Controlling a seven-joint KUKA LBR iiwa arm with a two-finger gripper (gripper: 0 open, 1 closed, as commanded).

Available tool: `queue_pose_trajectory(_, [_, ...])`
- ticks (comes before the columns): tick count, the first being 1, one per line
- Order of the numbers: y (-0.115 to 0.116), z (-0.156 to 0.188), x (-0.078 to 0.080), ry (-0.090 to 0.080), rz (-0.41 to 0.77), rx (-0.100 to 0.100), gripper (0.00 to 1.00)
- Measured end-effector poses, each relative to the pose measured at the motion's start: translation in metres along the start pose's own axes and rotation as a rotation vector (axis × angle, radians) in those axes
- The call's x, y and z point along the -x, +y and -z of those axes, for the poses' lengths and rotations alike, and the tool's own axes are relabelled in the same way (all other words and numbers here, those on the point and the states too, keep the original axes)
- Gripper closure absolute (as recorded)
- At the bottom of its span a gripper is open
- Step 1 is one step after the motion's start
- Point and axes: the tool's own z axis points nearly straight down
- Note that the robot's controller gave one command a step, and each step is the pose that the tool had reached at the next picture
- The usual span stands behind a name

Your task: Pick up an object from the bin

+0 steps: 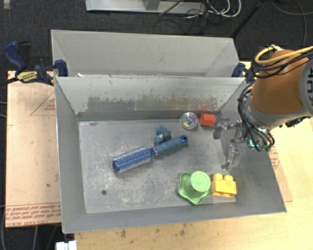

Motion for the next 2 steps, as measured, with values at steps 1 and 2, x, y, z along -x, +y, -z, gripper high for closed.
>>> queue_pose_trajectory(1, [0.121,-0.059,-0.021,-0.020,-0.052,0.003,0.00])
queue_pose_trajectory(2, [0.050,-0.027,0.077,-0.016,0.204,-0.005,0.00])
